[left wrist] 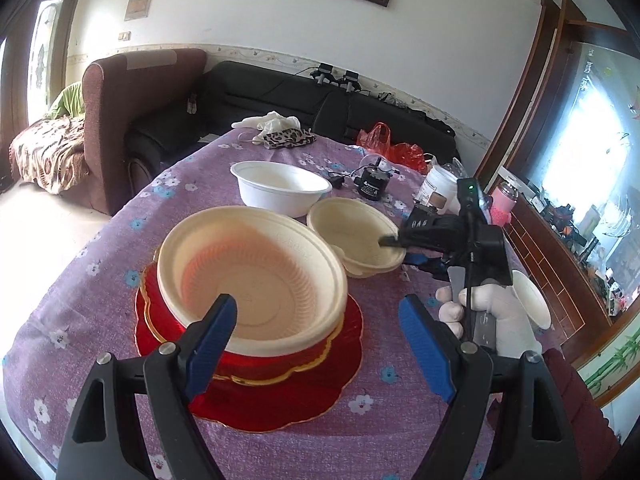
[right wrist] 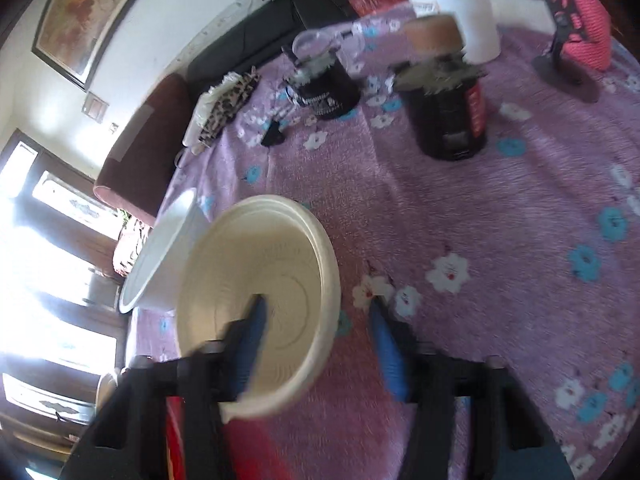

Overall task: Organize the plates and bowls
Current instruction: 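Move the right tool to the second beige pulp bowl, then grasp the rim of the second beige bowl with the right tool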

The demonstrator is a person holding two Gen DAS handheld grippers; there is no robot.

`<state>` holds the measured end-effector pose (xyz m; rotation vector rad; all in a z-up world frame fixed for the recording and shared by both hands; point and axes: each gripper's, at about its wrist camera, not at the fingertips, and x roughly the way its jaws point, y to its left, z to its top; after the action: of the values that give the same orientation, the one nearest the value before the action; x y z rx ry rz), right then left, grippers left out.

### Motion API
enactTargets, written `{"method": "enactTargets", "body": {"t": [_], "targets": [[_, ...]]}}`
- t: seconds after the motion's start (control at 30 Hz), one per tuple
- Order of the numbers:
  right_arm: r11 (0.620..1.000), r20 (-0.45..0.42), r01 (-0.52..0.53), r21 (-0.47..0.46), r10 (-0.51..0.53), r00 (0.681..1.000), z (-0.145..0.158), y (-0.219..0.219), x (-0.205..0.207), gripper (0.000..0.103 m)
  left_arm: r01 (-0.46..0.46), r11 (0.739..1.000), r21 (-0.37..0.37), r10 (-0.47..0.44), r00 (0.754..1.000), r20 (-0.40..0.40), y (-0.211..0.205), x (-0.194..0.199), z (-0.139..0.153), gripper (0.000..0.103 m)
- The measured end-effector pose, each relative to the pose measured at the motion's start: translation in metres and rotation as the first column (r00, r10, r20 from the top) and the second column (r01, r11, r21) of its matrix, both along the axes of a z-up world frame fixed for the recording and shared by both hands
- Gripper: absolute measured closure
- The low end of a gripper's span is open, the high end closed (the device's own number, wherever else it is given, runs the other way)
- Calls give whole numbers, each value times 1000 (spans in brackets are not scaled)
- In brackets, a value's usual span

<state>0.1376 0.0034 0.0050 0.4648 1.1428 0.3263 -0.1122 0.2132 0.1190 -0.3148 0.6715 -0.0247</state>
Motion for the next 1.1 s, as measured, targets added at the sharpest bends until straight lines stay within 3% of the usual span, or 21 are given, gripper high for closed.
{"method": "enactTargets", "body": {"t": [0.13, 0.43, 0.63, 0.8, 0.87, 0.93, 0.97, 1.1], "targets": [[998, 23, 1, -57, 0, 1000, 5, -8, -11, 91, 6, 1000, -19, -6, 1000, -11, 3, 4, -3, 20], [988, 13, -26, -149, 28, 1000, 30, -97, -88, 92, 116, 993, -36, -118, 992, -35, -32, 9, -1, 21], [983, -39, -36, -179, 30, 999, 27, -165, -151, 92, 255, 966, -36, -258, 961, -104, -94, 29, -18, 21], [989, 21, 6, -145, -3, 1000, 30, -193, -172, 91, 329, 944, -31, -329, 926, -186, -142, 56, -46, 21], [993, 31, 12, -114, -9, 999, 29, -194, -174, 84, 341, 940, -29, -339, 916, -212, -154, 67, -55, 21], [995, 44, 14, -102, -9, 999, 28, -192, -175, 61, 335, 942, -11, -328, 913, -242, -162, 77, -64, 21], [996, 53, 14, -94, -9, 999, 27, -191, -176, 56, 333, 943, -5, -323, 911, -258, -165, 82, -70, 21], [994, 73, 8, -105, 0, 997, 23, -182, -180, 55, 317, 948, -16, -308, 905, -293, -168, 90, -81, 21]]}}
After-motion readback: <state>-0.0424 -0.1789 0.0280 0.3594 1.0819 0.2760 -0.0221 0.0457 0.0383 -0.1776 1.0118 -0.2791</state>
